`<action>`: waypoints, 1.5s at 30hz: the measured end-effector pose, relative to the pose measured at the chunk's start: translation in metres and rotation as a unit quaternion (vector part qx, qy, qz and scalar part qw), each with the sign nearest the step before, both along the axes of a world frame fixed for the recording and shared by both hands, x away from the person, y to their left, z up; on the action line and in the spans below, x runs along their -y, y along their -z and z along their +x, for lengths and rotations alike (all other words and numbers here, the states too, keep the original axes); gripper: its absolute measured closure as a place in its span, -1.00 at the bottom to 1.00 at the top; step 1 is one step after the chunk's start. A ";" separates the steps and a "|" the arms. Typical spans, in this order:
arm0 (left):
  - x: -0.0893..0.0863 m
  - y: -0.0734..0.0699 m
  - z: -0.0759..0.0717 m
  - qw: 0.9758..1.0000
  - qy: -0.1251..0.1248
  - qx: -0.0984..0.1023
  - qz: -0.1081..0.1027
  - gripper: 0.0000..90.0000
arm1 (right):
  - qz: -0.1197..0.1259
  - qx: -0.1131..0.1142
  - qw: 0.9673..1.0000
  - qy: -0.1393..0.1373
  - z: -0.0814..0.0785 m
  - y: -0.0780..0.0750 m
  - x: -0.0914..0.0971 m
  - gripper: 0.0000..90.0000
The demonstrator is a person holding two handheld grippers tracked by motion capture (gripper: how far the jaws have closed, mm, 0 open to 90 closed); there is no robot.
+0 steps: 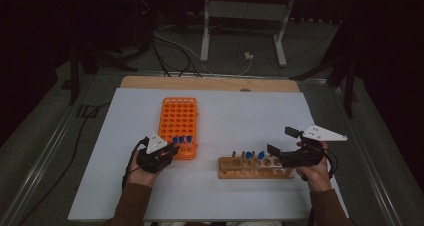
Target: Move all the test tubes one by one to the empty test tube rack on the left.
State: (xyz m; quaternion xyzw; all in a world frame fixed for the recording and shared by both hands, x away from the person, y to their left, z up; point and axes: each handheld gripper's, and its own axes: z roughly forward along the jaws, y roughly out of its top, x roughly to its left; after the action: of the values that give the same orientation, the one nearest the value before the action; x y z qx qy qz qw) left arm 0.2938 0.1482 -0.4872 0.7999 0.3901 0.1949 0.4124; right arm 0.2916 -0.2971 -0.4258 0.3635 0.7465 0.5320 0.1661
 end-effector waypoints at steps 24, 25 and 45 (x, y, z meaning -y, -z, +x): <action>-0.018 -0.018 -0.008 0.990 -0.057 0.054 -0.114 -0.91 | -0.025 -0.022 0.999 -0.036 -0.010 0.016 -0.011 -0.91; -0.018 -0.019 -0.009 0.990 -0.060 0.057 -0.114 -0.97 | -0.027 -0.024 0.999 -0.039 -0.010 0.017 -0.011 -0.89; -0.019 -0.018 -0.008 0.990 -0.074 0.062 -0.107 -0.98 | -0.091 -0.029 0.988 -0.118 -0.016 0.028 -0.029 0.40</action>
State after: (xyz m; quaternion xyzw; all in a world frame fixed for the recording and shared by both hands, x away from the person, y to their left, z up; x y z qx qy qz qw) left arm 0.2853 0.1671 -0.4695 0.7062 0.4407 0.2313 0.5036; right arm 0.2756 -0.2683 -0.4540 0.2712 0.8341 0.4668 0.1133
